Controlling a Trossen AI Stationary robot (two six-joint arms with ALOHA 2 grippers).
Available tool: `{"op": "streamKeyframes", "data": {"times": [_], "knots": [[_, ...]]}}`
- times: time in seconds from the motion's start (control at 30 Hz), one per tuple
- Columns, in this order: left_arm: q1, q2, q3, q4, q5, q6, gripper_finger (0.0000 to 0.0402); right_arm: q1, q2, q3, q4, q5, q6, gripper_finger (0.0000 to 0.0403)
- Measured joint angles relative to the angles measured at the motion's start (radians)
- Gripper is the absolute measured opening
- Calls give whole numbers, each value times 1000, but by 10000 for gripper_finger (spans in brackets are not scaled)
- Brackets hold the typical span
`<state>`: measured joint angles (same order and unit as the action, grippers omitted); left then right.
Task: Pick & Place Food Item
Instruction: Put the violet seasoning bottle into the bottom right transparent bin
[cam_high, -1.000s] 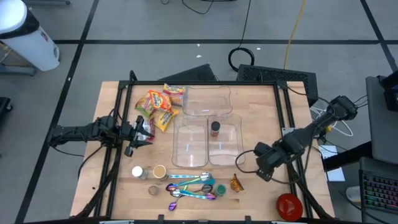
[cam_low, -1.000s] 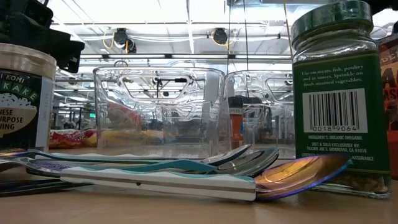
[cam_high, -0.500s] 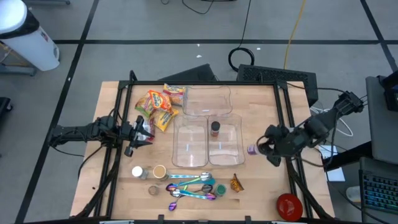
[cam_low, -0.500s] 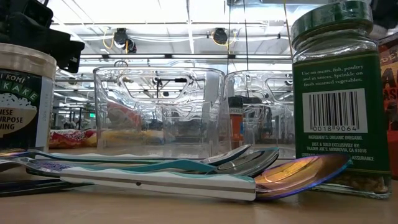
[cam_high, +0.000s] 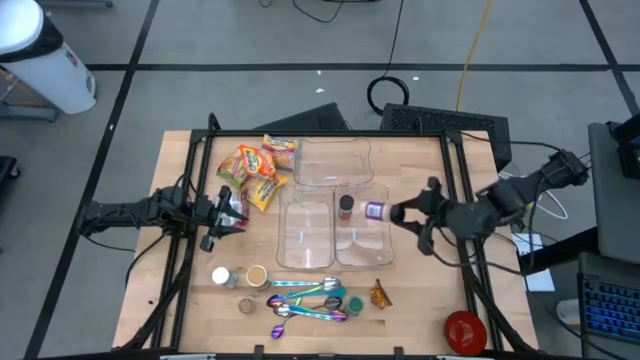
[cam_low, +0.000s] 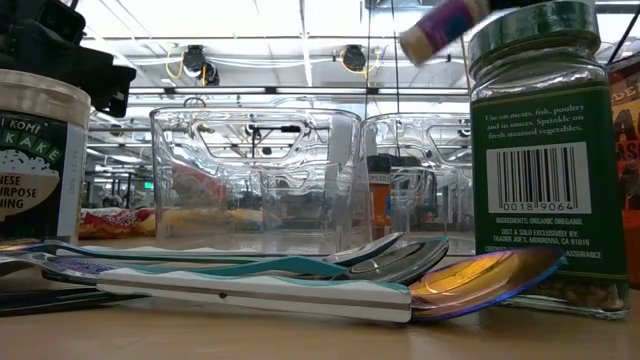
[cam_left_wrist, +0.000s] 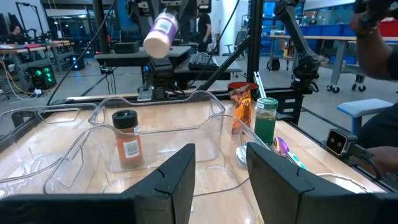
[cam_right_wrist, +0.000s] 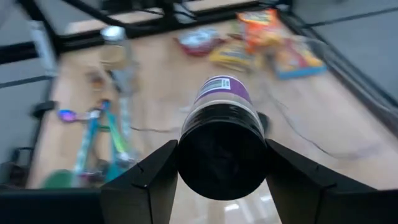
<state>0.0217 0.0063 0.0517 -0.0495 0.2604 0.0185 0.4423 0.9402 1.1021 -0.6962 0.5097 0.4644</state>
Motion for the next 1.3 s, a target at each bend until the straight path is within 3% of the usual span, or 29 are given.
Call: {"op": "streamKeyframes", "data": {"times": [0.13, 0.4, 0.7, 1.3], "knots": [[0, 0, 0, 0, 0, 0, 152, -126, 78, 90, 17, -203, -91, 197], [0, 0, 0, 0, 0, 0, 152, -364, 300, 382, -352, -308, -142, 197], [0, 0, 0, 0, 0, 0, 152, -588, 486, 423, -546, -563, -216, 198], [0, 0, 0, 0, 0, 0, 152, -686, 645, 375, -524, -566, -331, 198]]}}
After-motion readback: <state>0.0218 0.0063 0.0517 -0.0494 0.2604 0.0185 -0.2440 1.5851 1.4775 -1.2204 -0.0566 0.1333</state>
